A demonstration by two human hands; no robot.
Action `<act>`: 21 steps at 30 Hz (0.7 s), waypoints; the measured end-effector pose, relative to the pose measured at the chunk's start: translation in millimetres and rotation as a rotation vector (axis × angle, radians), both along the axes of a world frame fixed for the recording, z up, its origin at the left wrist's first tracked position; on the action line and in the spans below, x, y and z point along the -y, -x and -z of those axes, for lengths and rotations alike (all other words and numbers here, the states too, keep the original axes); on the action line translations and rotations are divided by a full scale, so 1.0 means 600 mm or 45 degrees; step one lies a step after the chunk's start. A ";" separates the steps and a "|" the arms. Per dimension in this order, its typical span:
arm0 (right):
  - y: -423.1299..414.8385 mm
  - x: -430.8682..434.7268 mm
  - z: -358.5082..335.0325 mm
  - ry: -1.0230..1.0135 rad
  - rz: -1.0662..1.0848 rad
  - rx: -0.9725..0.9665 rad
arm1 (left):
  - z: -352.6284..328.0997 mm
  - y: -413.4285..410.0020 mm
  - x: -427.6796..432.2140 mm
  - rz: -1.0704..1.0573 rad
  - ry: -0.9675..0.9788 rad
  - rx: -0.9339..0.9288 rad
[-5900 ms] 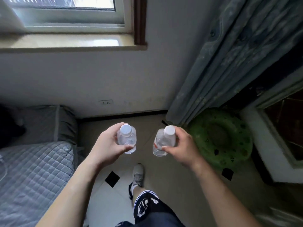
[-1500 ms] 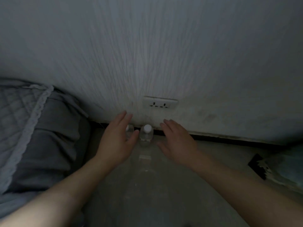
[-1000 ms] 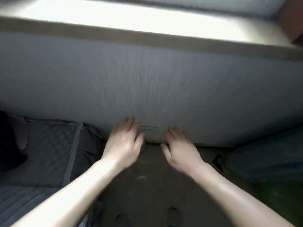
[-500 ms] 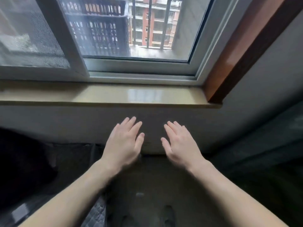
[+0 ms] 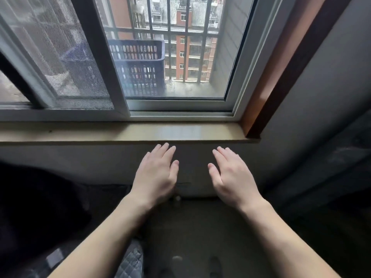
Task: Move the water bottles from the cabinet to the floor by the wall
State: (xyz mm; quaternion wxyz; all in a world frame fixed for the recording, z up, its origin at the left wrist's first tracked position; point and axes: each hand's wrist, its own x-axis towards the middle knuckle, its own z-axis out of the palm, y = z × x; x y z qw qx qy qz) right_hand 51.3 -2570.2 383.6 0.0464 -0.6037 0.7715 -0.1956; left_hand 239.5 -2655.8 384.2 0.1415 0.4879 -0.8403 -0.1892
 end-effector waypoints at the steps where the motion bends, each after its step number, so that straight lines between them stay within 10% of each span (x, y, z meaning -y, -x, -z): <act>1: -0.005 -0.008 -0.004 -0.001 0.025 0.006 | -0.003 -0.002 -0.005 0.002 -0.010 -0.010; 21: 0.042 -0.232 -0.048 -0.078 0.245 0.119 | -0.049 0.062 -0.169 0.137 0.070 0.024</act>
